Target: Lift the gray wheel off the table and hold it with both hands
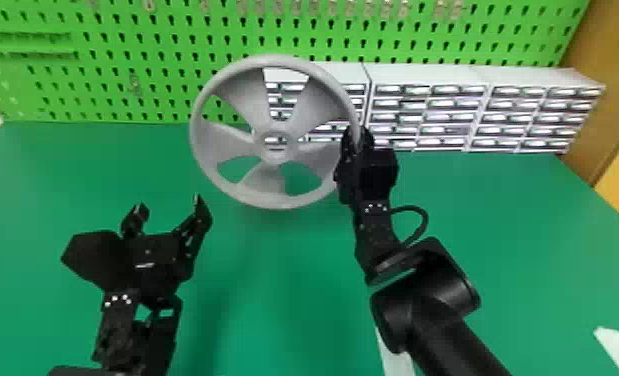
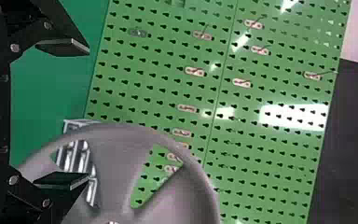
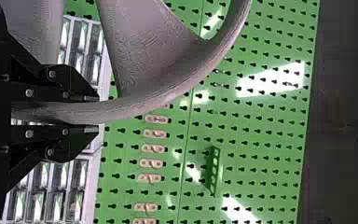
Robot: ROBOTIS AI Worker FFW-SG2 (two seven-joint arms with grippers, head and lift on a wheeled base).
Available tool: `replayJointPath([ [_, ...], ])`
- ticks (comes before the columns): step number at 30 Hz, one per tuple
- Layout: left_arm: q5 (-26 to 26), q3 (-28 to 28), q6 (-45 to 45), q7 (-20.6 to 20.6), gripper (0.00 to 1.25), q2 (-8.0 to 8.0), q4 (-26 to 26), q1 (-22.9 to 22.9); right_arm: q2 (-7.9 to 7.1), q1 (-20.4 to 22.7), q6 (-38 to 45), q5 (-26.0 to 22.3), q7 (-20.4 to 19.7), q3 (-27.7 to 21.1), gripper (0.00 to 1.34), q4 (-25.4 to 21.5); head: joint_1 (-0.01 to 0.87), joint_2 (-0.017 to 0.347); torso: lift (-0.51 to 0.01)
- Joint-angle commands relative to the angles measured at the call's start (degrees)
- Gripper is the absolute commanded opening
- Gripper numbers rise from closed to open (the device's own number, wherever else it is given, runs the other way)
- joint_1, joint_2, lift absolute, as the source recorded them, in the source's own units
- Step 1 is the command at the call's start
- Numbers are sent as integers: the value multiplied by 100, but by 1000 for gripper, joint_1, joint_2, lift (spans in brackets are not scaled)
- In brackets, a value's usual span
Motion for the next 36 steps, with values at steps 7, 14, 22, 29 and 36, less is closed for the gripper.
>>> replayJointPath([
  [7, 242, -18, -265, -136, 920, 97, 764, -375, 9, 65, -79, 10, -15, 82, 161, -70, 711, 15, -98],
  [14, 409, -62, -441, -153, 920, 132, 1186, -656, 18, 74, -79, -17, -15, 161, 161, -132, 711, 15, -98],
  [22, 559, -97, -687, -259, 920, 132, 1634, -849, 9, 91, -140, -78, -15, 266, 161, -176, 711, 15, -98],
  [29, 664, -238, -977, -276, 916, 132, 2047, -1175, 0, 91, -140, -96, -7, 337, 161, -220, 711, 15, -98],
  [36, 769, -343, -1197, -320, 907, 132, 2355, -1465, -9, 109, -140, -131, -7, 451, 161, -237, 711, 15, -98],
])
